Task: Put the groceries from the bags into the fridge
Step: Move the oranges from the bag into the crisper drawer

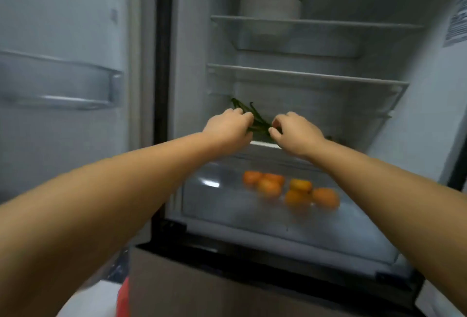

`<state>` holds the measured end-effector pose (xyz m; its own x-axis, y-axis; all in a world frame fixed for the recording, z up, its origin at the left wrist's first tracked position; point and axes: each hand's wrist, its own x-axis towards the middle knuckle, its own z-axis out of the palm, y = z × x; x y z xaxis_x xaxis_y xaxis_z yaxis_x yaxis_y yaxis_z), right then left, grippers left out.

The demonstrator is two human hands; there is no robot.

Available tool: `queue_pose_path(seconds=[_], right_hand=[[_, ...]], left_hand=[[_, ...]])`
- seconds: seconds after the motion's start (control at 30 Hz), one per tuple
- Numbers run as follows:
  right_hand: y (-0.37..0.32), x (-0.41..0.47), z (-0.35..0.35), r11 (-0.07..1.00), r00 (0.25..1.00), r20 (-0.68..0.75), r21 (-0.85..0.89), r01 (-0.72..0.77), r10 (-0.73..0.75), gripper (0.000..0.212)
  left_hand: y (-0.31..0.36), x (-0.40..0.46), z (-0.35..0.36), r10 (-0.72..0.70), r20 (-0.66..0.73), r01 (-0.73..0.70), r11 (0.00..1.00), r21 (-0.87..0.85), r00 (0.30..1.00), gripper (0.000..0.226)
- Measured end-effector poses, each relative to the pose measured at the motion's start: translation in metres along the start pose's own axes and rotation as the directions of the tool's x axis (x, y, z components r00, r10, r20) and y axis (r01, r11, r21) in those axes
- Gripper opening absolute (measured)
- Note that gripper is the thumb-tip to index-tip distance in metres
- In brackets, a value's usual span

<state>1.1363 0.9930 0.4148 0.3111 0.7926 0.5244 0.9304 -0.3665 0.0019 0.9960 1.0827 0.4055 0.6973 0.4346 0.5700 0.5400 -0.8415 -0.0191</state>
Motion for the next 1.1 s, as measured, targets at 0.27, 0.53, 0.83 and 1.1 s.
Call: queue_pose_path(seconds=[0.27, 0.53, 0.83, 1.1], right_hand=[[-0.093, -0.102, 0.038, 0.946, 0.929, -0.223, 0.074, 0.317, -0.294, 0.031], [-0.220, -0.242, 0.113, 0.854, 0.884, -0.108, 0.230, 0.467, -0.455, 0.037], [-0.474, -0.450, 0.130, 0.587, 0.678, 0.059, 0.557, 0.587, -0.733, 0.035], [-0.693, -0.618, 0.073, 0.307, 0.386, 0.042, 0.688, 0.658, -0.922, 0.038]], left_hand=[[-0.009, -0.164, 0.001, -0.213, -0.094, 0.206, 0.976, -0.071, 0.973, 0.037], [-0.038, -0.372, -0.006, -0.467, 0.045, 0.469, 0.880, -0.075, 0.883, 0.033], [-0.099, -0.708, -0.108, -0.829, 0.118, 0.827, 0.556, 0.084, 0.546, 0.037], [-0.118, -0.967, -0.244, -0.989, 0.001, 0.961, 0.147, 0.233, 0.151, 0.036]])
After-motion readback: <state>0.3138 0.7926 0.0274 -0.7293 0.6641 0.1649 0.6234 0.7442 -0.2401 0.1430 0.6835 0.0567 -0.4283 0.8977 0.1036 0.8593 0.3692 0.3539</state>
